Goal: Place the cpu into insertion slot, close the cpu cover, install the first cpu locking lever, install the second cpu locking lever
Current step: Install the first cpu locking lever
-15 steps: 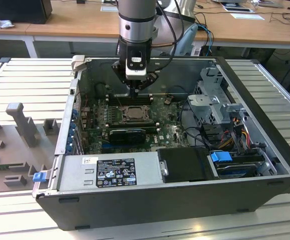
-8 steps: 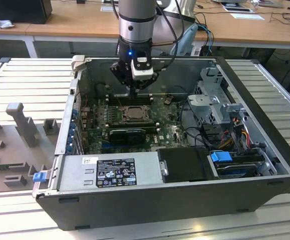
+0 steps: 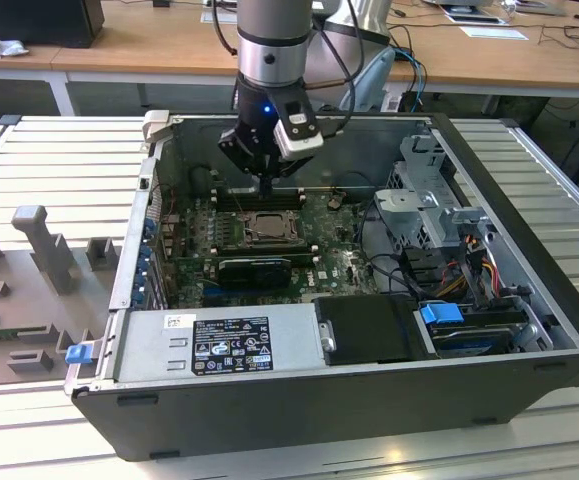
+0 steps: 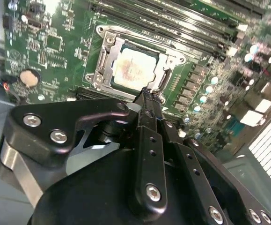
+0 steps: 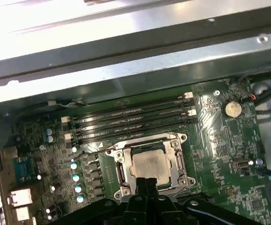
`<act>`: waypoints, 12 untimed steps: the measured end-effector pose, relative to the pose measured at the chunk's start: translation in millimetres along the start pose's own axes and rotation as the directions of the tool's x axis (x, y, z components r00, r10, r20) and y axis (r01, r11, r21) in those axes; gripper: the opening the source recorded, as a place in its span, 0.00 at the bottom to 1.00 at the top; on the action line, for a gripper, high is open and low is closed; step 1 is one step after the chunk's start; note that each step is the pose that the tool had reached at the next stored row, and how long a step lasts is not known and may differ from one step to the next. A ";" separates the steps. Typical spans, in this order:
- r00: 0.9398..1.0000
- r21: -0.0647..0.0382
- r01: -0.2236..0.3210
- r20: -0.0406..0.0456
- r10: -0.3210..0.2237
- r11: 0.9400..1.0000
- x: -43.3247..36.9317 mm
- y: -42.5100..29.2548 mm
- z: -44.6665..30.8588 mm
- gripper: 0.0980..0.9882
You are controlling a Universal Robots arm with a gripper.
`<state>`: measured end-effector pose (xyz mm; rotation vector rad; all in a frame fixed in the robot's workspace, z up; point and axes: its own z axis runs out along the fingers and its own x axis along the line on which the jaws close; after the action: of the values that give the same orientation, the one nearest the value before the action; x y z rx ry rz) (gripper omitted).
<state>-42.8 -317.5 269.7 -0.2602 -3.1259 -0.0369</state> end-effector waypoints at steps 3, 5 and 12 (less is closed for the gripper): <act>0.998 0.000 0.068 0.000 -0.068 0.998 0.0 0.0 0.2 0.01; 0.997 -0.003 0.076 0.001 -0.076 0.997 3.1 -0.6 0.8 0.01; 0.993 -0.011 0.122 0.007 -0.122 0.992 20.4 -3.5 3.7 0.01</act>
<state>-63.5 -317.5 266.0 -0.0692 -3.1446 -0.0545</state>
